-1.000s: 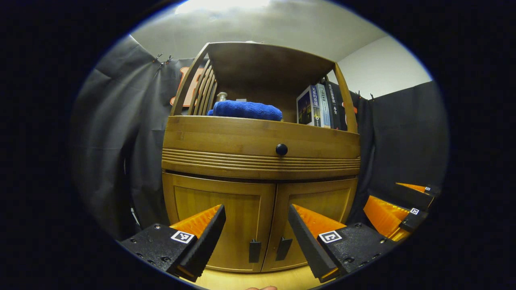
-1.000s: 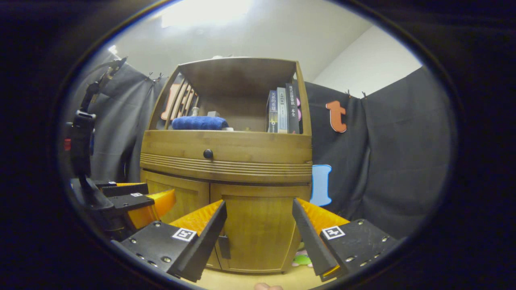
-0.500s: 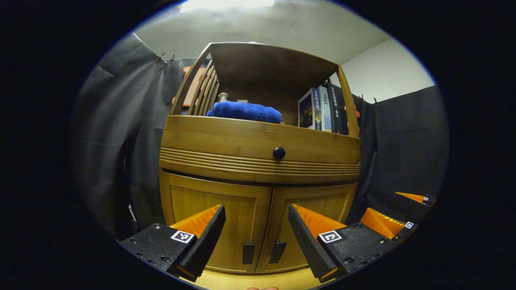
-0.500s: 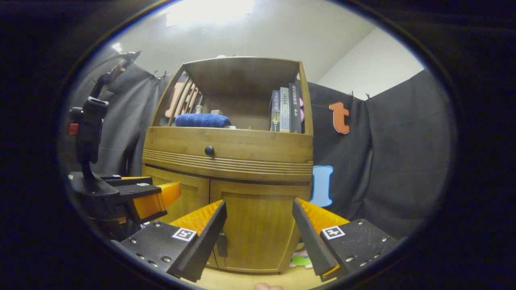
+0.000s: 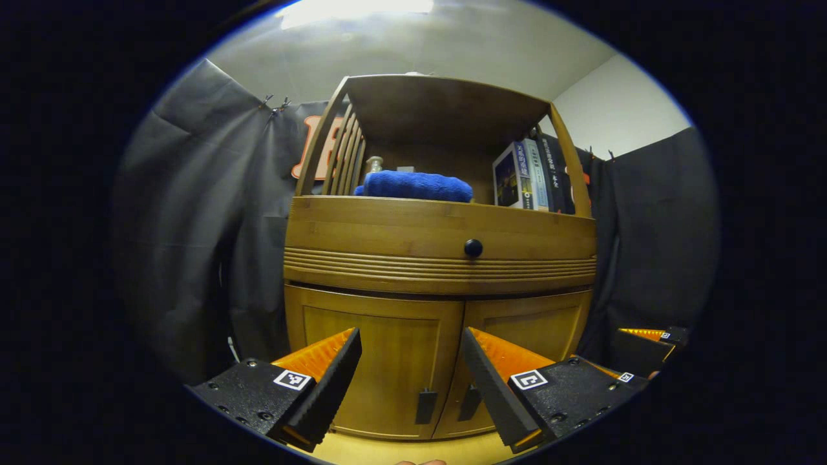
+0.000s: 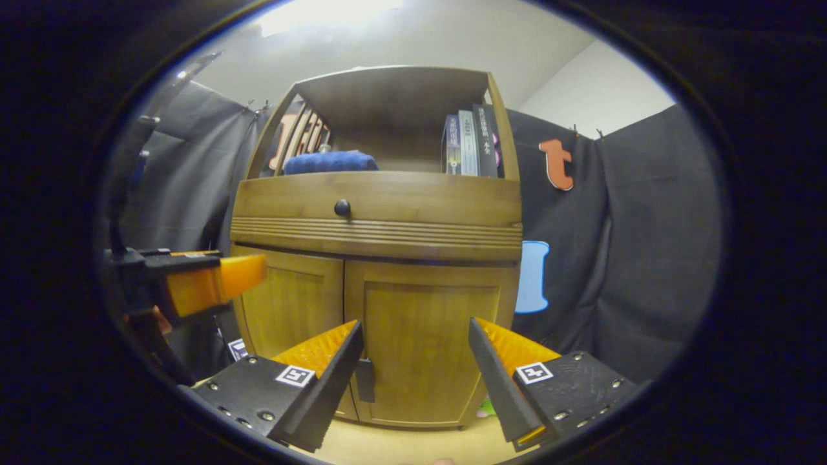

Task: Open the right door of the double-door shoe cabinet with the right hand, and open the left door with the left hand.

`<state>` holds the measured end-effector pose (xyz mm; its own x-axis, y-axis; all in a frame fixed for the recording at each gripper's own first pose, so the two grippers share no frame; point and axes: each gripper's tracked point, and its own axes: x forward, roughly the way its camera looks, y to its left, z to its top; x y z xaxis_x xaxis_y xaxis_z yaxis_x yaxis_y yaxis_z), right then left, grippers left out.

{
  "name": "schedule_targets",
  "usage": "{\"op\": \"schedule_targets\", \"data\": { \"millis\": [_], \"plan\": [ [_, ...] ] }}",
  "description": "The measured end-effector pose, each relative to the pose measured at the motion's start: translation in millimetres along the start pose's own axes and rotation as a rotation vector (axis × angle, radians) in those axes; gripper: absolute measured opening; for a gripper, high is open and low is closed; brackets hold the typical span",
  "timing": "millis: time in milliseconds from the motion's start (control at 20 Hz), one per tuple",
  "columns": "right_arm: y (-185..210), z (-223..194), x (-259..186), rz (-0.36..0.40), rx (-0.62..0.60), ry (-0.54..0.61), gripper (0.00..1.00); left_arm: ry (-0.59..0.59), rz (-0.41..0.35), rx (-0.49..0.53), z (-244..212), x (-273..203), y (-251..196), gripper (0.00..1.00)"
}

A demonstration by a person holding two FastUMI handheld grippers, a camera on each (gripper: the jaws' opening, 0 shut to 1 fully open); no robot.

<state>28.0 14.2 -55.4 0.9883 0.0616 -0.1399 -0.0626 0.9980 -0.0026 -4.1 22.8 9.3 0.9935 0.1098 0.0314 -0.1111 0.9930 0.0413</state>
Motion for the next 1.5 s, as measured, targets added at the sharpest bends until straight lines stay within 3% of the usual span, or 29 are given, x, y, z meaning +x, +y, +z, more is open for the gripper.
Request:
{"op": "schedule_targets", "data": {
  "millis": [100,250,300,450,600,700,750,850,1000,1100,1250,1500],
  "plan": [
    [8,-14,14,0.012,-0.004,0.018,0.98,0.007,0.036,0.011,-1,-1,20,0.93],
    [20,-40,38,0.036,0.012,0.06,0.97,0.015,0.1,0.038,-2,-3,53,0.96],
    [27,-53,46,0.049,0.02,0.085,0.97,0.014,0.125,0.048,-2,-4,67,0.92],
    [46,-93,67,0.067,0.022,0.174,0.97,0.017,0.199,0.075,-3,-6,105,0.96],
    [60,-117,82,0.063,0.021,0.21,0.79,0.02,0.259,0.102,-1,-8,137,0.93],
    [64,-128,93,0.056,0.03,0.237,0.78,0.021,0.283,0.113,-1,-9,151,0.96],
    [64,-129,99,0.047,0.036,0.247,0.78,0.022,0.288,0.115,-1,-7,156,0.96],
    [73,-135,107,0.053,0.048,0.266,0.6,0.025,0.288,0.114,-2,-5,160,0.93],
    [80,-153,122,0.023,0.066,0.279,0.56,0.028,0.264,0.103,-4,-2,160,0.93],
    [81,-148,110,-0.006,0.077,0.267,0.34,0.027,0.243,0.099,-4,-2,157,0.93],
    [81,-149,112,-0.03,0.07,0.256,0.29,0.026,0.223,0.094,-3,-3,154,0.93],
    [75,-146,93,-0.047,0.091,0.255,0.29,0.031,0.188,0.08,-2,6,140,0.93]
  ]
}}
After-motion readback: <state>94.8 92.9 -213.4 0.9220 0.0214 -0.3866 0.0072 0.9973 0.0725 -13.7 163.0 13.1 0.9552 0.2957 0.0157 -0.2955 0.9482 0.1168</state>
